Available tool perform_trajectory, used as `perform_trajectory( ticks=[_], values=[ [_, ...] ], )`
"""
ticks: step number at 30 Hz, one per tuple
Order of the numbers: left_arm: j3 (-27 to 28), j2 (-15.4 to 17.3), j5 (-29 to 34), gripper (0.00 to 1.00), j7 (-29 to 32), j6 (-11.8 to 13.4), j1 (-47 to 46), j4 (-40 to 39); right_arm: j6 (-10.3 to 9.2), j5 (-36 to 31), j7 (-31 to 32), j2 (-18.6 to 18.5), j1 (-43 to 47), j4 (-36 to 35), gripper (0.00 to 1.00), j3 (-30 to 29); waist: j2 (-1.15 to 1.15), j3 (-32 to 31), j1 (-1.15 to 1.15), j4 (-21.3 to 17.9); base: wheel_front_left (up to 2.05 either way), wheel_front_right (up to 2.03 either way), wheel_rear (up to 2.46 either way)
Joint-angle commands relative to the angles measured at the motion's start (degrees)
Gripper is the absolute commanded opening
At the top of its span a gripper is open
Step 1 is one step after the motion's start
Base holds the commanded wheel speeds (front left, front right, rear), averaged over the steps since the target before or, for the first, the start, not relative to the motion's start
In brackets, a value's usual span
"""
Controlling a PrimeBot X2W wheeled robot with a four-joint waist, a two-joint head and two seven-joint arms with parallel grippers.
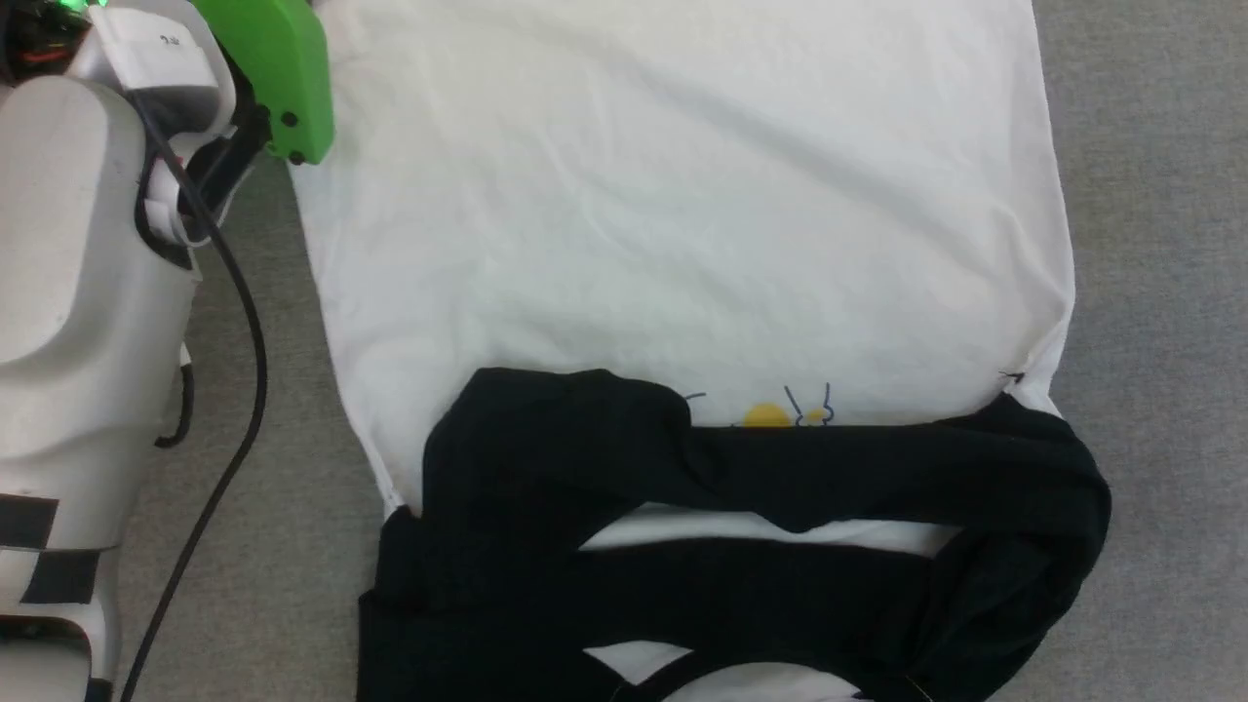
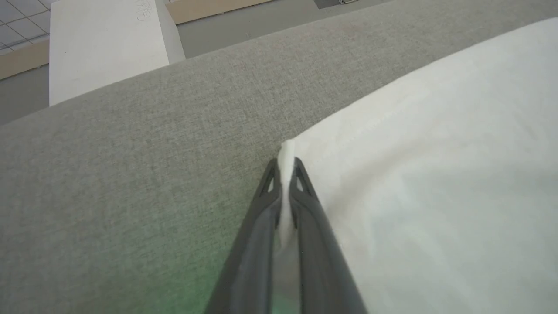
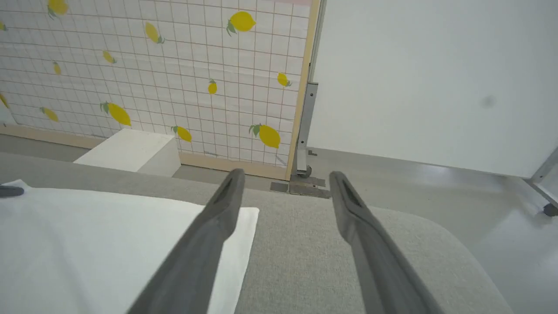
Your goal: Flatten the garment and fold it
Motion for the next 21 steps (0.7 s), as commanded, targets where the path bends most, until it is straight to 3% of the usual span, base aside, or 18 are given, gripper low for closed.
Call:
perform_trajectory(
  ticks=[1,5,11,21],
  values=[
    [-0.2,-0.39,-0.32,0.0,-0.68,0.16,0.77,-0.24,-0.09,2.04,3.47,-0.87,-5.54,1.63,1.0,0.61,0.0,-0.6,0.0,1.24,0.0,0.0,0.0],
    [-0.74,-1.76,-0.53,0.0,-1.43,0.16,0.3,-0.54,-0.09,3.73,14.73,-4.47,-17.88,10.7,1.0,3.09,0.0,-0.28,0.0,2.88,0.0,0.0,0.0],
    [-1.68,-3.85,-0.57,0.0,-2.73,0.09,-0.7,-0.36,-0.09,1.41,25.86,-2.12,-29.47,25.87,1.0,3.5,0.0,0.86,0.0,4.86,0.0,0.0,0.0],
    [-3.54,-5.31,-0.11,0.0,-3.47,-0.8,-2.24,-0.02,-0.09,-6.27,28.06,2.74,-33.61,40.91,1.0,1.62,0.0,3.38,0.0,7.37,0.0,0.0,0.0]
  ],
)
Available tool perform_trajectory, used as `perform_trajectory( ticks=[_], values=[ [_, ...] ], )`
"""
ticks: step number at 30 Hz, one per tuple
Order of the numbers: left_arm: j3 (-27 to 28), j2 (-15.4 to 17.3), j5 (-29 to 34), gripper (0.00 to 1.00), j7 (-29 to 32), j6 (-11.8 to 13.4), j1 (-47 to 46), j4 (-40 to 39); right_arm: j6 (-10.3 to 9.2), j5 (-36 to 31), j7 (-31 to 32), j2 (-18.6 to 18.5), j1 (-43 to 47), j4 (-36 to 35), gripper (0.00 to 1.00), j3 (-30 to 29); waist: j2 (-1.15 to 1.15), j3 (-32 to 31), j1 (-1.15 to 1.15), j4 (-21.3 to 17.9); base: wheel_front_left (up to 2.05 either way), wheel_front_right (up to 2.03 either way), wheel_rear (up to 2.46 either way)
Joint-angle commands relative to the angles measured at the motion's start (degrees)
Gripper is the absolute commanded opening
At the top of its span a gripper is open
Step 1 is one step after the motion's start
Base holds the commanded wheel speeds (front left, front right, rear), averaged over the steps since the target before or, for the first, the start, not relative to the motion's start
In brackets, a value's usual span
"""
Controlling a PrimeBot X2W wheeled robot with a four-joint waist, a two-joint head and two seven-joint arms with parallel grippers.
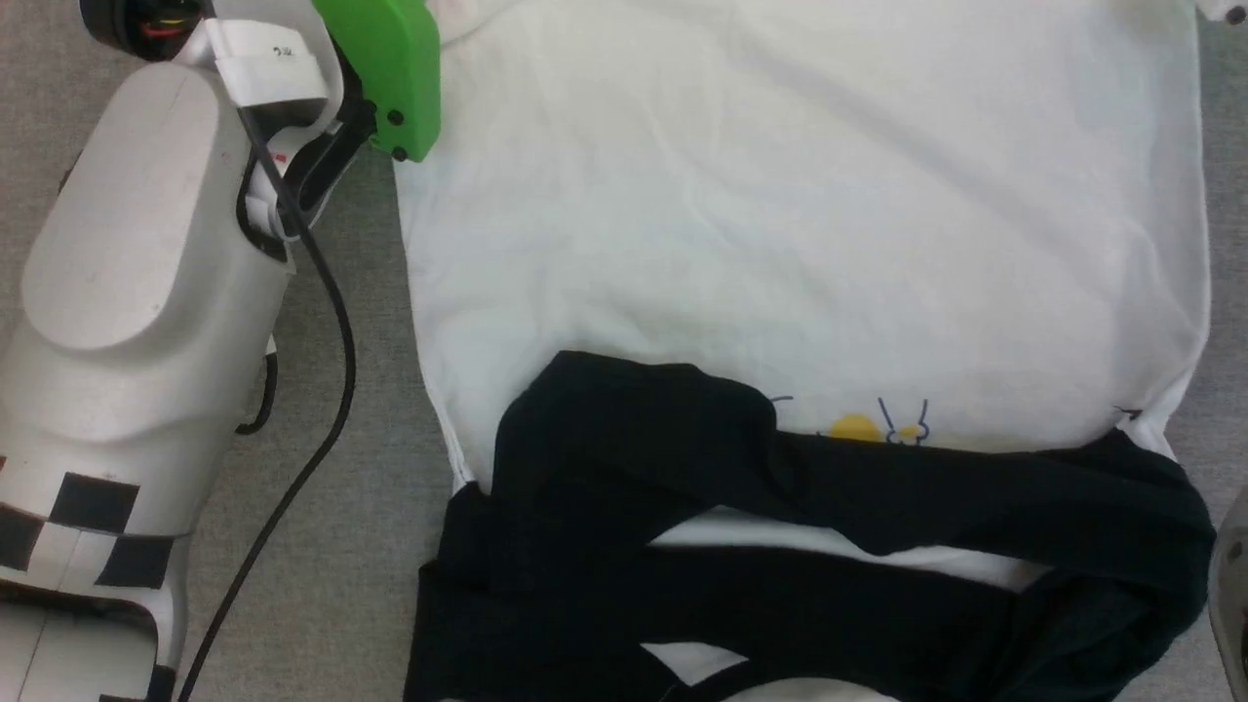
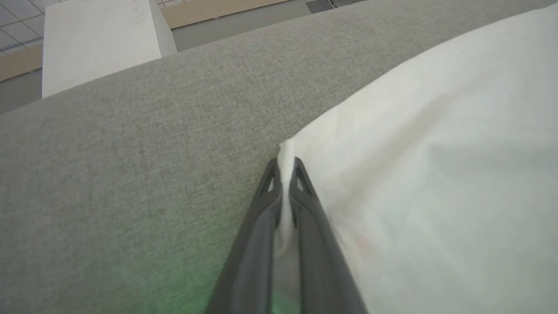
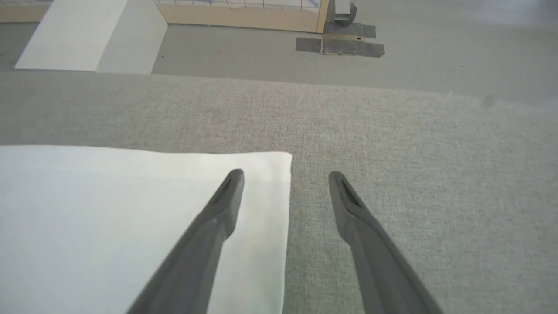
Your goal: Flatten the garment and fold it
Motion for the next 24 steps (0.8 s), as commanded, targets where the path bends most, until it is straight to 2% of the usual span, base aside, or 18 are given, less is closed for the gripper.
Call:
perform_trajectory(
  ticks=[1,5,6,7,8,12,16,24],
  values=[
    [-0.45,-0.27,-0.03,0.0,-0.05,-0.32,-0.58,0.42,-0.09,-1.04,-0.35,0.3,-1.35,1.17,1.0,-0.26,0.0,0.94,0.0,0.92,0.0,0.0,0.0],
    [-0.97,-0.8,-0.02,0.0,-0.42,-0.61,-1.14,0.64,-0.09,-2.99,-1.5,1.28,-2.12,4.29,1.0,-1.44,0.0,1.47,0.0,1.71,0.0,0.0,0.0],
    [-1.08,-0.97,-0.07,0.0,-0.59,-0.7,-1.23,0.75,-0.09,-3.16,-1.87,1.51,-2.36,4.98,0.85,-1.71,0.0,1.56,0.0,1.9,0.0,0.0,0.0],
    [-1.19,-1.08,-0.1,0.0,-0.77,-0.81,-1.31,0.89,-0.09,-3.36,-2.2,1.64,-2.62,5.6,0.38,-1.93,0.0,1.63,0.0,2.05,0.0,0.0,0.0],
    [-1.28,-1.17,-0.13,0.0,-0.93,-0.92,-1.39,1.02,-0.09,-3.53,-2.49,1.64,-2.84,6.02,0.0,-2.06,0.0,1.68,0.0,2.17,0.0,0.0,0.0],
    [-0.73,-1.23,-0.19,0.0,-3.29,-1.09,-1.97,1.73,-0.09,-4.39,-4.33,1.29,-3.68,7.29,0.0,-3.12,0.0,1.51,0.0,2.43,0.0,0.0,0.0],
    [0.55,-1.38,0.09,0.0,-8.14,-0.97,-2.72,2.63,-0.09,-3.62,-7.43,0.52,-3.89,7.11,0.0,-4.11,0.0,0.24,0.0,2.65,0.0,0.0,0.0],
    [2.58,-0.86,-0.21,0.0,-18.13,-1.83,-0.54,2.09,-0.09,3.54,-12.7,-3.07,1.74,2.86,0.0,-3.36,0.0,-5.68,0.0,2.18,0.0,0.0,0.0]
  ],
)
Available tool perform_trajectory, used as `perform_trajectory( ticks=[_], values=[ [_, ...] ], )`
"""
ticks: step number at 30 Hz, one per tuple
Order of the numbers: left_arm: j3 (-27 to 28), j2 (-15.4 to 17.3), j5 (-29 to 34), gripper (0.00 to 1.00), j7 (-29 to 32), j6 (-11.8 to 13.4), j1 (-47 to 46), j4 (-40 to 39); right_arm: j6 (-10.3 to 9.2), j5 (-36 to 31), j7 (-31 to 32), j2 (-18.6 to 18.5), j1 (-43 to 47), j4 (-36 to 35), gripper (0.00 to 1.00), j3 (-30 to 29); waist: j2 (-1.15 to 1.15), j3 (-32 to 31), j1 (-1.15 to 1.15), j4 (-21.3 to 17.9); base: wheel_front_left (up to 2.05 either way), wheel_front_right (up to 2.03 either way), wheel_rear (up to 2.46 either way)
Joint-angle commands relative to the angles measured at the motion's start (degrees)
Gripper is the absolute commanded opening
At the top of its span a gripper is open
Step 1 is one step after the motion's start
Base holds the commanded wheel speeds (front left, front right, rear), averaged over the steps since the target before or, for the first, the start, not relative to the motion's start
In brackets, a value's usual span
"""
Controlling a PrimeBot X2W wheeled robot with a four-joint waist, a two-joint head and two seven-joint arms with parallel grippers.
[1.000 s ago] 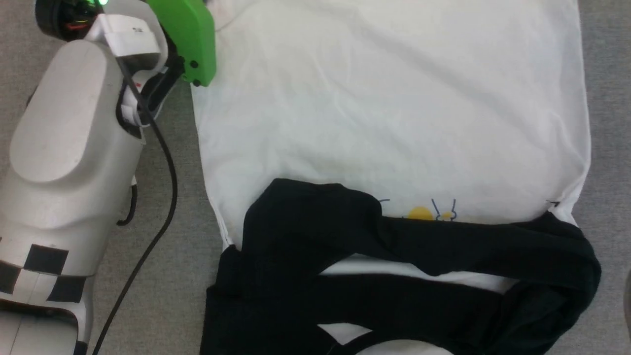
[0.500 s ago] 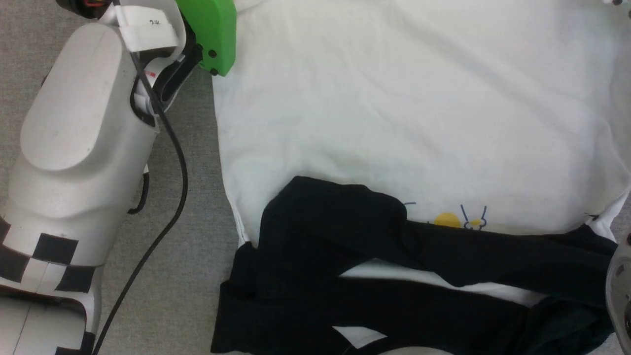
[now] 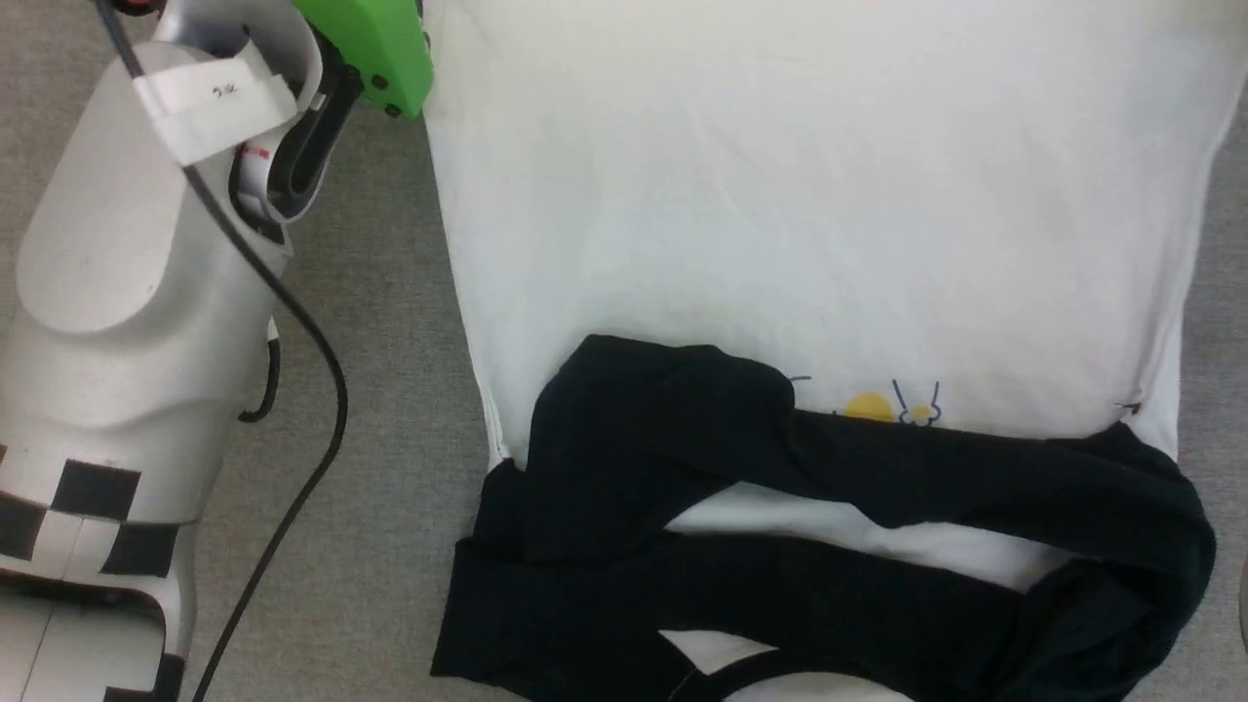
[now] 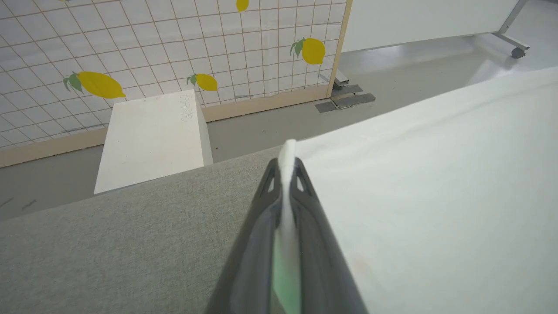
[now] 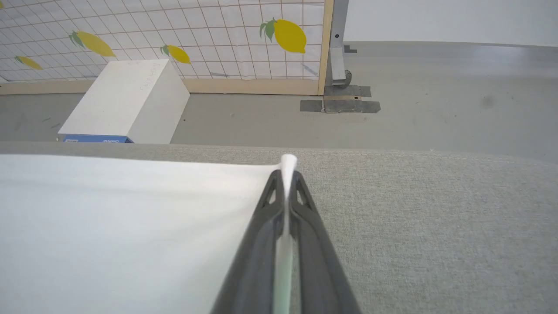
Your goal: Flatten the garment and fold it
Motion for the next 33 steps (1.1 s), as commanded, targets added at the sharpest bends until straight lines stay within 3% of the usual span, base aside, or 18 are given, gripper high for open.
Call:
perform_trajectory(
  ticks=[1,10,24,28,33],
  values=[
    [0.6,0.66,-0.36,0.0,-1.36,-0.07,1.37,-0.55,-0.11,1.41,-0.85,-1.1,2.32,-1.21,0.0,-0.3,0.0,-3.27,0.0,-0.34,0.0,0.0,0.0],
    [1.41,3.71,-1.09,0.0,-7.28,0.22,13.08,-10.9,-0.11,9.52,-2.07,-3.23,17.67,-13.32,0.0,-0.14,0.0,-11.85,0.0,-0.33,0.0,0.0,0.0],
    [-0.54,8.9,-0.47,0.0,-11.48,6.1,42.49,-30.0,-0.11,15.34,-1.82,5.29,46.22,-31.34,0.0,-3.96,0.0,-24.67,0.0,1.08,0.0,0.0,0.0],
    [-0.79,9.94,-0.06,0.0,-13.08,8.59,50.39,-32.67,-0.11,16.08,-1.43,8.0,53.59,-34.36,0.0,-4.62,0.0,-27.59,0.0,0.81,0.0,0.0,0.0],
    [-4.24,11.04,2.11,0.0,-14.03,9.4,57.95,-32.25,-0.11,16.67,-1.81,9.9,61.67,-36.11,0.0,-4.95,0.0,-30.27,0.0,0.65,0.0,0.0,0.0]
  ],
)
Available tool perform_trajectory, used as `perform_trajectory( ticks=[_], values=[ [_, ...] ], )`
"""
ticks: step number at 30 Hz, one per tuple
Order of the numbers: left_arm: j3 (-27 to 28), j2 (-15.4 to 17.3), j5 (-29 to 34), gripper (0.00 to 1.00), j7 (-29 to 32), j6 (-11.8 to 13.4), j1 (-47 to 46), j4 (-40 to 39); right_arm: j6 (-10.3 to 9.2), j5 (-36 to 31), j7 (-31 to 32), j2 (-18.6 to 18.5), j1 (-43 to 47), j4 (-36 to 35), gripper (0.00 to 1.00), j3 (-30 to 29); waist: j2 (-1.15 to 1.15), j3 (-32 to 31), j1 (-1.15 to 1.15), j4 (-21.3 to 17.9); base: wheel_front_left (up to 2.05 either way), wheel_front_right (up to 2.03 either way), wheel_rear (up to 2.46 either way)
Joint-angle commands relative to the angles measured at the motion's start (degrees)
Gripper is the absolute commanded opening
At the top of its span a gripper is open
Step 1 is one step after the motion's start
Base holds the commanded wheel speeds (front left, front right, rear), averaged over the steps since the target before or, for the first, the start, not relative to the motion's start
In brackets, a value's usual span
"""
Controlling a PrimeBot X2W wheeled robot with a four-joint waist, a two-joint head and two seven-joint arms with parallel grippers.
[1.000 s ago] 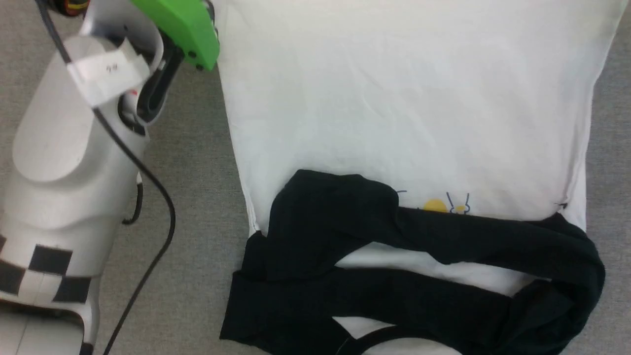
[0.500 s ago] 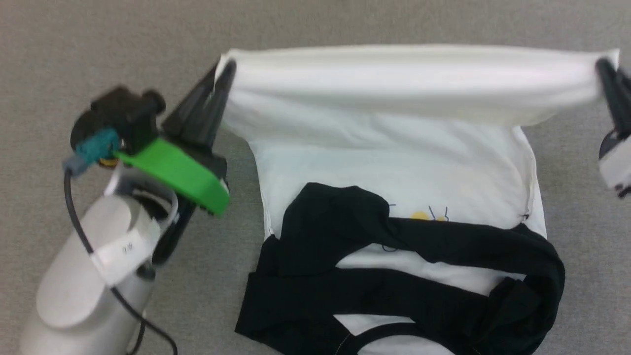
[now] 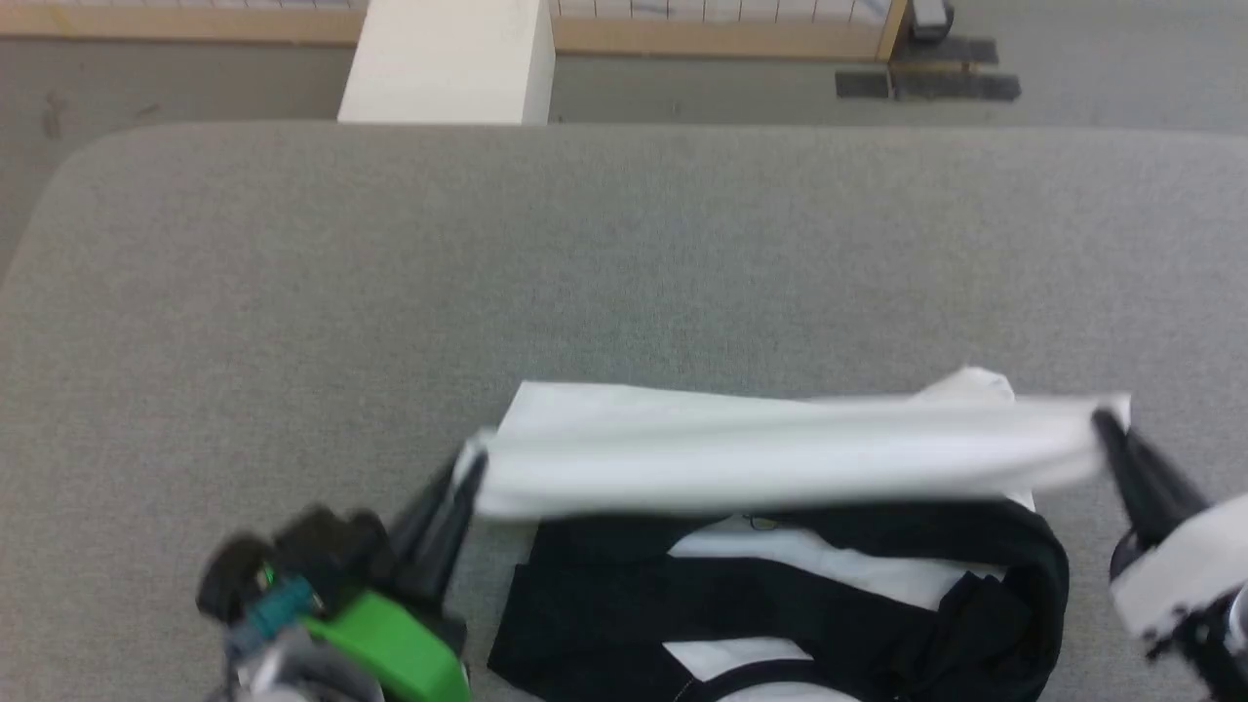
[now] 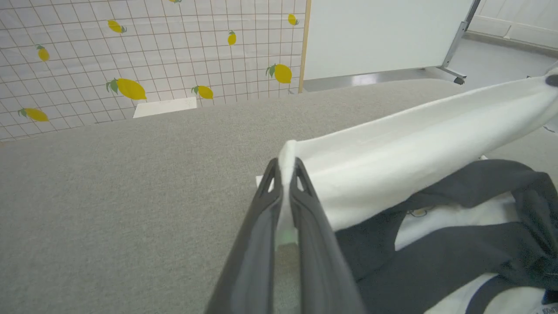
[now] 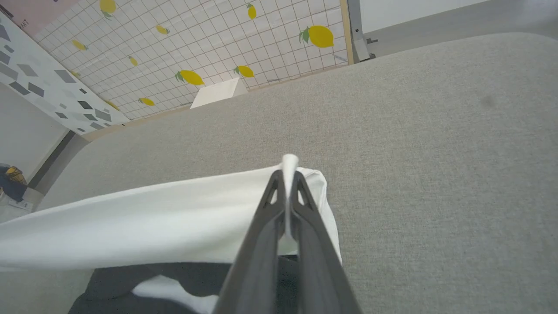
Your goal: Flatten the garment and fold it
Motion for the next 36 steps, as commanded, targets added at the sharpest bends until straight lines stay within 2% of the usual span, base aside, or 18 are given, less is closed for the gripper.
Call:
perform_trajectory(
  ticks=[1,8,13,17,19,20,21,22,23,24,30,36],
  values=[
    [-0.95,0.44,0.85,0.0,-0.58,0.19,2.12,0.57,-0.1,0.66,-0.23,0.47,2.18,-0.33,0.0,0.28,0.0,-2.96,0.01,-0.21,0.0,0.0,0.0],
    [-1.91,-1.24,-1.08,0.0,-4.45,1.97,10.2,1.45,-0.1,1.48,-0.99,1.35,11.7,-0.34,0.0,-0.74,0.0,-5.05,0.01,-0.39,0.0,0.0,0.0],
    [-2.41,-0.87,-1.67,0.0,-5.85,3.17,15.39,1.18,-0.1,3.02,-2.54,1.46,16.76,0.23,0.0,-1.62,0.0,-6.42,0.01,-0.76,0.0,0.0,0.0],
    [-5.11,0.56,0.38,0.0,-5.58,1.75,16.65,3.23,-0.1,3.1,-3.87,1.47,19.58,1.12,0.0,-0.57,0.0,-7.11,0.01,-0.87,0.0,0.0,0.0],
    [-6.95,1.01,2.04,0.0,-5.16,0.7,16.21,5.4,-0.1,2.03,-4.35,1.48,20.32,1.6,0.25,0.52,0.0,-7.42,0.01,-1.0,0.0,0.0,0.0],
    [-7.56,0.89,2.36,0.0,-4.99,0.3,15.95,6.39,-0.1,1.86,-4.54,1.48,20.54,1.92,0.3,0.88,0.0,-7.51,0.01,-1.05,0.0,0.0,0.0],
    [-8.02,0.44,2.08,0.07,-4.69,-0.12,15.72,7.55,-0.1,1.63,-4.59,1.48,20.76,2.33,0.37,1.3,0.0,-7.63,0.01,-1.08,0.0,0.0,0.0],
    [-8.32,0.18,1.86,0.29,-4.4,-0.46,15.5,8.3,-0.1,1.36,-4.53,1.48,20.89,2.58,0.45,1.66,0.0,-7.72,0.01,-1.1,0.0,0.0,0.0],
    [-8.55,-0.06,1.81,0.65,-4.32,-0.75,15.13,9.01,-0.1,1.13,-4.52,1.48,20.95,2.75,0.85,1.98,0.0,-7.7,0.01,-1.16,0.0,0.0,0.0],
    [-8.57,-0.32,1.69,1.0,-4.46,-0.87,14.85,9.43,-0.1,1.08,-4.72,1.48,20.9,2.78,1.0,2.1,0.0,-7.66,0.01,-1.2,0.0,0.0,0.0],
    [-7.19,-1.7,-0.51,1.0,-5.81,-0.72,14.33,11.05,-0.1,0.53,-4.77,1.48,20.73,1.85,1.0,2.03,0.0,-7.52,0.01,-1.27,0.0,0.0,0.0],
    [-0.36,-4.08,-5.13,1.0,-9.65,1.82,15.9,7.55,-0.1,1.76,-3.96,1.48,20.52,-2.23,1.0,-0.47,0.0,-8.04,0.01,-1.05,0.0,0.0,0.0]
  ],
)
